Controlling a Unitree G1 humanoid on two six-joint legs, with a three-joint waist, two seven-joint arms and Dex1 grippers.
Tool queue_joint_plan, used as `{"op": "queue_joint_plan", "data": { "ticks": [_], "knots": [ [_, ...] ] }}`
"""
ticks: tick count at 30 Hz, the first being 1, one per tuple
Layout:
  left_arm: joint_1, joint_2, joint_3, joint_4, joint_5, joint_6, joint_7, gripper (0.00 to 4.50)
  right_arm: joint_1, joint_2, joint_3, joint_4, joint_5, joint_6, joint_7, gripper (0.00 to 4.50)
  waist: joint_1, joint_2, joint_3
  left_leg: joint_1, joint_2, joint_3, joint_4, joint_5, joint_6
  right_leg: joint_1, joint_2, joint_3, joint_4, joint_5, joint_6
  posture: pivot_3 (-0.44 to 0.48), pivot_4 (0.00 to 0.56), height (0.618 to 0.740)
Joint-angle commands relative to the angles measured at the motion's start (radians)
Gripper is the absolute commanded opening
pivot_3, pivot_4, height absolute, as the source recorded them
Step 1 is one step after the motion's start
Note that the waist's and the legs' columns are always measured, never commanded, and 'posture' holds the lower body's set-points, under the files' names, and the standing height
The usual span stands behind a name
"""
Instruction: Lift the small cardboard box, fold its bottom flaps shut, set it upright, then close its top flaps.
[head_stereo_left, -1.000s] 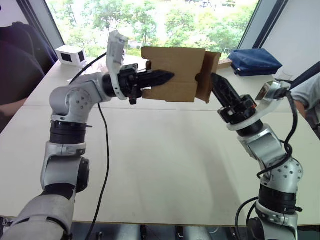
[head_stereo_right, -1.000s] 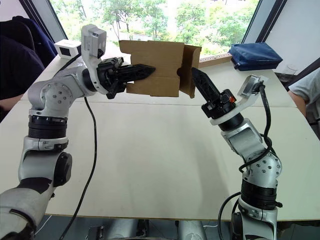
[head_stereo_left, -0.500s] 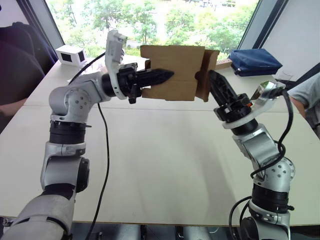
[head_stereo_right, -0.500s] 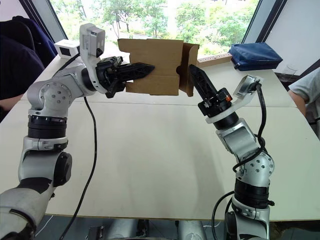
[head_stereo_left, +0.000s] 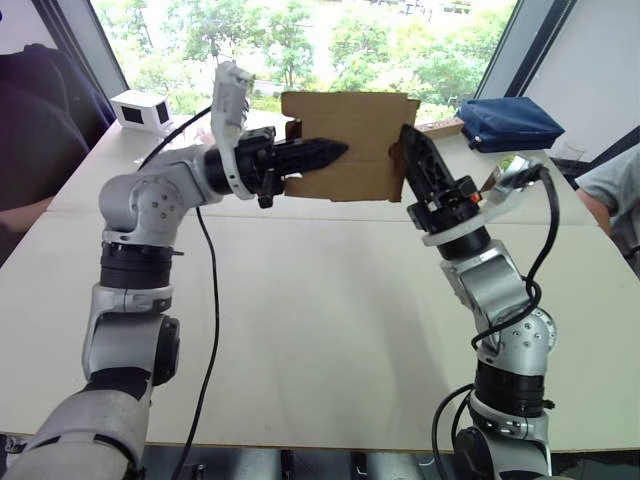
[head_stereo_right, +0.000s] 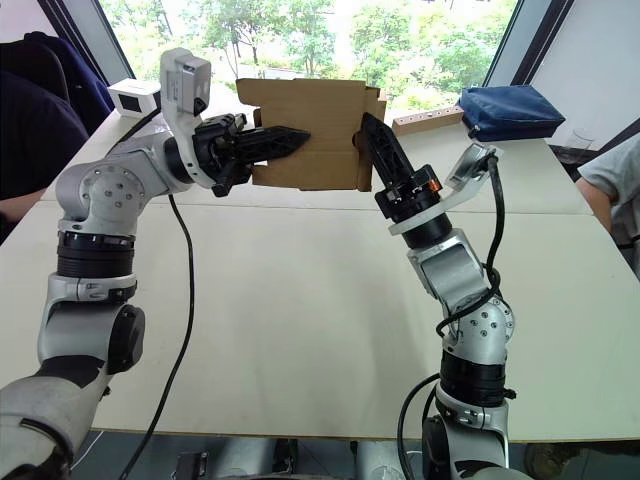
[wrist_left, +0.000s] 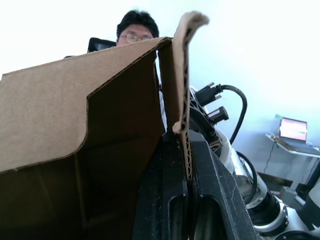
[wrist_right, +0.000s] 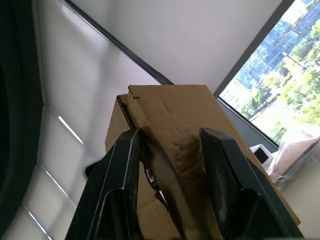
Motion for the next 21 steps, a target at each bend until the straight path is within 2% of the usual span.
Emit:
{"op": "queue_joint_plan", "data": {
  "ticks": [1, 10, 21],
  "knots": [
    [-0.016, -0.008, 0.03, -0.023, -0.013, -0.016, 0.013, 0.0, -0.018, 0.032, 0.01, -0.035, -0.015, -0.034, -0.009, 1.91, 0.0, 0.0, 0.0, 0.0, 0.0, 0.0, 0.0, 0.0, 0.0, 0.0, 0.0, 0.0, 0.0, 0.0, 0.0, 0.0, 0.15, 0.74],
    [-0.015, -0.028, 0.035, -0.017, -0.009, -0.02, 0.033, 0.0, -0.027, 0.093, 0.046, -0.048, -0.015, -0.055, -0.013, 1.91, -0.001, 0.0, 0.0, 0.0, 0.0, 0.0, 0.0, 0.0, 0.0, 0.0, 0.0, 0.0, 0.0, 0.0, 0.0, 0.0, 0.15, 0.74],
    [-0.004, -0.047, 0.037, -0.022, -0.008, -0.017, 0.049, 0.0, -0.063, 0.158, 0.06, -0.032, -0.113, -0.128, -0.042, 1.91, -0.001, 0.0, 0.0, 0.0, 0.0, 0.0, 0.0, 0.0, 0.0, 0.0, 0.0, 0.0, 0.0, 0.0, 0.0, 0.0, 0.15, 0.74]
  ]
}}
